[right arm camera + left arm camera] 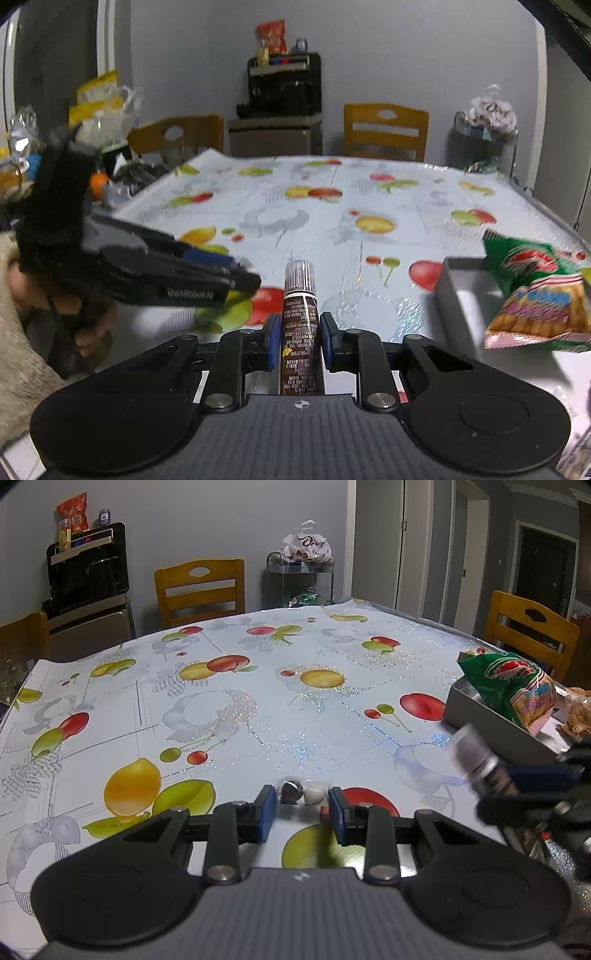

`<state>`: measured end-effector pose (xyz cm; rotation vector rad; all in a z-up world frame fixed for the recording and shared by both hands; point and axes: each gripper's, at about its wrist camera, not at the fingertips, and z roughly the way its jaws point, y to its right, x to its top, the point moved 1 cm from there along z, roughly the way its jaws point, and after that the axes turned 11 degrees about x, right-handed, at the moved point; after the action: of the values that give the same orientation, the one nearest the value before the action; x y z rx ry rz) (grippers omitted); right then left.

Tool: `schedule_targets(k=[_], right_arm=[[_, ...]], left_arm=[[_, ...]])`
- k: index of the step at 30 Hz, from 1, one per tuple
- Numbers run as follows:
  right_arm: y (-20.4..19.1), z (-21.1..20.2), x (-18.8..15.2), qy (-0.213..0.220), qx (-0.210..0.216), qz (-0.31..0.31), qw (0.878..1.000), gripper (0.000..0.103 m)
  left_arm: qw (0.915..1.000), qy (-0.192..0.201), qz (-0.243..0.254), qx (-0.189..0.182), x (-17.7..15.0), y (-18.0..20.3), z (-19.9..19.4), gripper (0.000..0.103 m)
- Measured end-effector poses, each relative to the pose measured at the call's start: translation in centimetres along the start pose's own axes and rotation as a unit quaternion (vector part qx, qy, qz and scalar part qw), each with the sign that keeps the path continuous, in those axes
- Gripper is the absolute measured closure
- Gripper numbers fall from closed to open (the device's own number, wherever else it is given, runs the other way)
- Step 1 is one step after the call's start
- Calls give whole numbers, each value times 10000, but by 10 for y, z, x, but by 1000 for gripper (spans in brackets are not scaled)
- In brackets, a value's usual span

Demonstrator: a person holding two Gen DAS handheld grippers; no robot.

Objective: Organize snacks
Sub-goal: 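Carry the snack tube and the wrapped sweet over the grey tray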

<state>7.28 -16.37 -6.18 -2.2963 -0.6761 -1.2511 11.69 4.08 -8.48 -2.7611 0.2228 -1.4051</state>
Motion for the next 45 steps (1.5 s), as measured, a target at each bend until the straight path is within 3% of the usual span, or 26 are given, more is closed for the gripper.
schedule_targets(k=[26, 35, 38, 45], right_arm=[[47, -111, 6, 1066, -10, 380, 9936, 79], [86, -165, 5, 1630, -488, 486, 9842, 79], [100, -178, -3, 1651, -710, 557, 9821, 79], [120, -186, -18, 1592, -1003, 770, 9791, 79]], left_arm=[[9988, 434, 203, 22, -1, 14, -17, 74], [9975, 602, 327, 194, 4, 30, -26, 74], [9962, 748, 452, -3, 10, 46, -38, 74], [9862, 1144, 804, -887, 30, 111, -72, 74]])
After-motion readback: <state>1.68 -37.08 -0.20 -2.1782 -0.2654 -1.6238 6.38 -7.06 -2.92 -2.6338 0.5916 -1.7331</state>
